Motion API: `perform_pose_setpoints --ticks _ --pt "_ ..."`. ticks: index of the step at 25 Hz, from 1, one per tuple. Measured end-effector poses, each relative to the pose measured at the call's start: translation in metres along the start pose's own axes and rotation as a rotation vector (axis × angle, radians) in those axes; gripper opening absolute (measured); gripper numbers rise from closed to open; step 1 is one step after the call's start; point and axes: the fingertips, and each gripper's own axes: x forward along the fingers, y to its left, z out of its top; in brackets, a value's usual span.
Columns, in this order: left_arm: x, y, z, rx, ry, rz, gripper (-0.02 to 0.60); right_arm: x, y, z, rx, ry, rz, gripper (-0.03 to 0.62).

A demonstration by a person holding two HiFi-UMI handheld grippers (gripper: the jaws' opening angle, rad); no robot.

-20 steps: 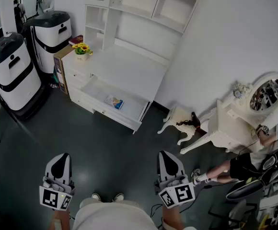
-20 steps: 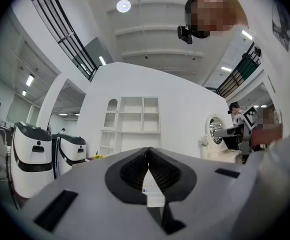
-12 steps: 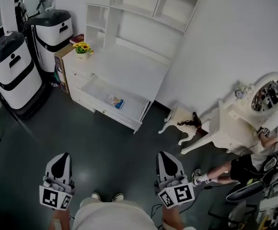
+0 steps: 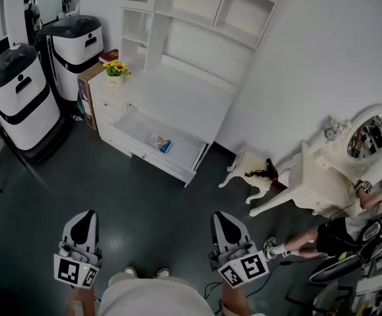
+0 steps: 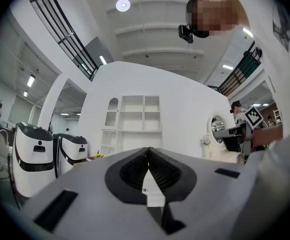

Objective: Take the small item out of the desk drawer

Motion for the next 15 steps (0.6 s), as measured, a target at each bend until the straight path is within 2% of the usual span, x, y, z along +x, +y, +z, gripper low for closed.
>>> perform_pose_setpoints --ticks 4,6,9,15 --pt "0.004 -0.005 -0.003 -0.002 0.006 0.000 0.014 -0.002 -0.008 0.000 0.009 -0.006 0.018 0.011" --pt "0.007 -0.010 -0.004 -0.001 0.010 0.002 0.014 -0.006 -0.015 0.002 0.001 -0.014 0.019 0.070" --pt "0.010 -0.018 -0.003 0.003 0.015 0.003 0.014 -0.012 -0.028 0.006 -0.009 -0.030 0.024 0.205" --pt "0.013 -0.039 -0.011 0.008 0.041 0.007 0.014 -0.026 -0.054 -0.001 -0.034 -0.027 0.029 0.375"
